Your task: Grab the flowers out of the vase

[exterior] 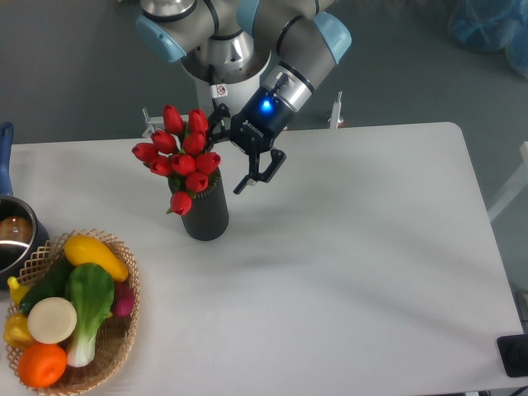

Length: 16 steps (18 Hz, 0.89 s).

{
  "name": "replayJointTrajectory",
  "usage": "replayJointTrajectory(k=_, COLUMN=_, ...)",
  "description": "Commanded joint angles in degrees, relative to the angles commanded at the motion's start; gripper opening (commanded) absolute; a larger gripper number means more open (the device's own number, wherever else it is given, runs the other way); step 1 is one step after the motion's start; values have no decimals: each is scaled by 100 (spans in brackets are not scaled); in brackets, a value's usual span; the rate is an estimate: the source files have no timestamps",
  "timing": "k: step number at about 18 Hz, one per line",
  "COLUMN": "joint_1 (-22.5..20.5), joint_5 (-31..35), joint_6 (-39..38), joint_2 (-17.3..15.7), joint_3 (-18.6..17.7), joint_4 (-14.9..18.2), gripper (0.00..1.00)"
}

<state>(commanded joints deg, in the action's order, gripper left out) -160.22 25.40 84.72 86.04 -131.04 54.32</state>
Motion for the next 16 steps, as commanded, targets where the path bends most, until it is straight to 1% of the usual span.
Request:
replayJointTrajectory(k=1, joint_1=0, joint_5=0, joint_6=44, joint_2=9, joint_3=0, joint_4=9, gripper=73)
replayJointTrajectory(k=3, joint_1=-9, joint_5=0, joint_6=53, joint_2=9, joint_3=-9, joint_4=9, gripper=63)
replayJointTrajectory(k=4, joint_1=-9, joint_5=0, joint_6=53, joint_2=9, joint_3=-9, joint_4=0, gripper=54)
replayJointTrajectory(k=5, joint_1=-18, joint_5=0, joint_6=53, joint_2=9, joint_3=-9, joint_4=9, gripper=45)
replayJointTrajectory(k=8, joint_1=-26, joint_5=9, joint_6=53, joint_2=9, joint_3=-26, joint_4=0, gripper=11)
replayJointTrajectory(k=9, joint_1=-35, joint_5=9, joint_6=53, joint_2=0, joint_3=-27, joint_4=0, gripper=1)
replayJointTrajectory(k=16, joint_1=-79, joint_5=9, joint_6=53, joint_2=-18, joint_3=-9, joint_4=0, gripper=0)
